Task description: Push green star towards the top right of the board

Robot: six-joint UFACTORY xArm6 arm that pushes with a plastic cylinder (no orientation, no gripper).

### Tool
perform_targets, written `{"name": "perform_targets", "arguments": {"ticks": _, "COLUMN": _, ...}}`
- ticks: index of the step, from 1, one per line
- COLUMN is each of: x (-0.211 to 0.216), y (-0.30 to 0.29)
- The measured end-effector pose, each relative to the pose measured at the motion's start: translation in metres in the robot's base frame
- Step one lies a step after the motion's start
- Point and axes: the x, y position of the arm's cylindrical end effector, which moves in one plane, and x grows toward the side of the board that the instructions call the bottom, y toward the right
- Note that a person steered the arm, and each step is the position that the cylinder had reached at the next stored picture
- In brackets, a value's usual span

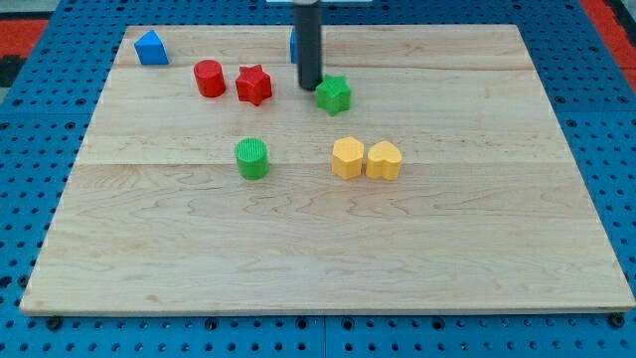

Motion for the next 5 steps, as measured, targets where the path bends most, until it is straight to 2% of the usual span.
{"name": "perform_targets", "arguments": {"ticks": 1, "x": 0.026, "y": -0.019}}
{"name": "perform_targets", "arguments": {"ticks": 2, "x": 0.045, "y": -0.066}}
{"name": "perform_targets", "arguments": {"ticks": 3, "x": 0.074, "y": -0.005}}
{"name": "perform_targets", "arguments": {"ticks": 4, "x": 0.059, "y": 0.072}}
{"name": "perform_targets", "arguments": {"ticks": 5, "x": -0.002, "y": 0.090}}
